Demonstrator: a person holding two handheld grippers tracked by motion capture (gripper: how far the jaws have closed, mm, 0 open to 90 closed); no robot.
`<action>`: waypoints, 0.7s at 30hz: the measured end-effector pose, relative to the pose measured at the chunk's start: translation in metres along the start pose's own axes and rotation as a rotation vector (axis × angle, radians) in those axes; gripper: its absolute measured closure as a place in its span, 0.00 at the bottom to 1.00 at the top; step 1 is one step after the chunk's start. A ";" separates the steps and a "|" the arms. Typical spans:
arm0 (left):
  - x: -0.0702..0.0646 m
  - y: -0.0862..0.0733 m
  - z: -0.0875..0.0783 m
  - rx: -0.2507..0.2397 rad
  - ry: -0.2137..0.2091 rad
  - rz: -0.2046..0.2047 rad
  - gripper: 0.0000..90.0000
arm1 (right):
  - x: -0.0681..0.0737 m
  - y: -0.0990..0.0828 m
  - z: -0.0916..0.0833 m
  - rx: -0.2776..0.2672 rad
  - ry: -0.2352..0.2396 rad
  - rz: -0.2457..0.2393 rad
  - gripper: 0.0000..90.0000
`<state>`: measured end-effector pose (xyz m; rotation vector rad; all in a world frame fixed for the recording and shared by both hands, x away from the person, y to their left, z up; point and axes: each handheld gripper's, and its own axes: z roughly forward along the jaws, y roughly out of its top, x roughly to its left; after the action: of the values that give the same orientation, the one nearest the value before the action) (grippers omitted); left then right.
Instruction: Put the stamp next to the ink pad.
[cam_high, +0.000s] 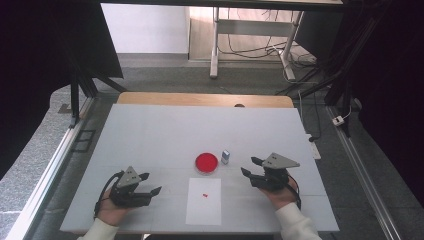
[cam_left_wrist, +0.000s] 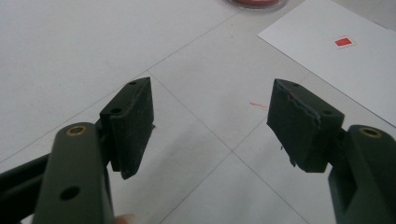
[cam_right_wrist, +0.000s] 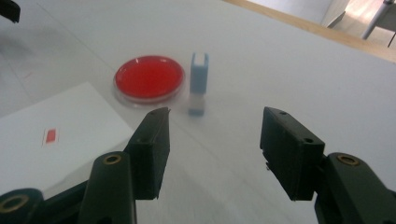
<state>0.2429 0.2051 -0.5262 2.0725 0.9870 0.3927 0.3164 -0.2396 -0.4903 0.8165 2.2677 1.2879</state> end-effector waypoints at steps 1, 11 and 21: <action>-0.001 0.000 0.000 0.000 0.002 0.000 0.35 | -0.001 -0.004 -0.004 0.000 -0.004 0.002 0.47; -0.002 0.001 0.001 0.001 0.000 0.005 0.35 | -0.018 -0.040 -0.045 0.015 -0.051 0.046 0.48; -0.001 0.001 0.001 0.001 0.006 0.001 0.35 | -0.027 -0.049 -0.055 0.015 -0.068 0.064 0.48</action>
<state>0.2428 0.2034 -0.5261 2.0742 0.9898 0.3992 0.2895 -0.3125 -0.5040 0.9306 2.2175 1.2523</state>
